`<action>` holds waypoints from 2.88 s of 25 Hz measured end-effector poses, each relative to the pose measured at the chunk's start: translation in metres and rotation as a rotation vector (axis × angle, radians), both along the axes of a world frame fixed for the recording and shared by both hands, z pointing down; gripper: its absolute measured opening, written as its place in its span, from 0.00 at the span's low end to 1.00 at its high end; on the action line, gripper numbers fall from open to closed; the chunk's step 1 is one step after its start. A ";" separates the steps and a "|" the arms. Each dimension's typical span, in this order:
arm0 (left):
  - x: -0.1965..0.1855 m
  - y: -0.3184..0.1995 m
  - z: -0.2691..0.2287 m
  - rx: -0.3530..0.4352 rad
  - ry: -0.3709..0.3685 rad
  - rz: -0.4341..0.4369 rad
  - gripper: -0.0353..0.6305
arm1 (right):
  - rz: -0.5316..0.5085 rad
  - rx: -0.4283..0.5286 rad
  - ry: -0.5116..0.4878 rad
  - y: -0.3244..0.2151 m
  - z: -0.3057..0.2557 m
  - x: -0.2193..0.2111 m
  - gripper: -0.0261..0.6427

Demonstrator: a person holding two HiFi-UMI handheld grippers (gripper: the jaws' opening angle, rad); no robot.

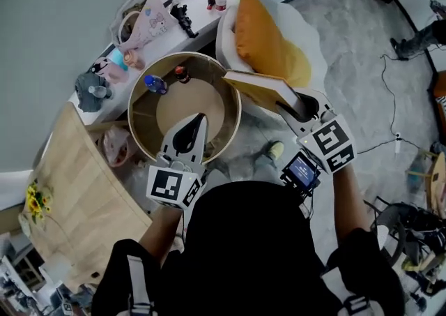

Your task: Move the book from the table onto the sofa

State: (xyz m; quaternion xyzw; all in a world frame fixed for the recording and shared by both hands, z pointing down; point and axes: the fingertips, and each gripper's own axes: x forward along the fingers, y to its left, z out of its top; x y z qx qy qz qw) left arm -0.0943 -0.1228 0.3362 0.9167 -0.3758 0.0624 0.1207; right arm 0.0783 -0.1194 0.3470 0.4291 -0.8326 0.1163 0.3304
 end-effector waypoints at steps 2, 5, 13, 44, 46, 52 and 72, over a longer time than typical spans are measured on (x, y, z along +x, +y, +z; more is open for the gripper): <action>0.034 0.009 -0.006 0.040 -0.037 0.028 0.06 | 0.034 0.014 -0.019 0.014 -0.004 0.035 0.27; 0.084 0.019 -0.017 0.075 -0.058 0.057 0.06 | 0.081 0.031 -0.052 0.035 -0.009 0.088 0.27; 0.192 0.043 -0.046 0.120 -0.060 0.081 0.06 | 0.172 0.096 -0.117 0.078 -0.022 0.216 0.27; 0.347 0.136 -0.061 0.149 -0.082 0.353 0.06 | 0.583 0.244 -0.194 0.211 -0.041 0.389 0.27; 0.349 0.137 -0.059 0.137 -0.077 0.343 0.06 | 0.582 0.245 -0.202 0.211 -0.043 0.391 0.27; 0.352 0.123 -0.050 0.121 -0.117 0.332 0.06 | 0.584 0.247 -0.233 0.189 -0.034 0.399 0.27; 0.358 0.038 -0.036 0.099 -0.123 0.261 0.06 | 0.564 0.192 -0.224 0.097 -0.003 0.412 0.27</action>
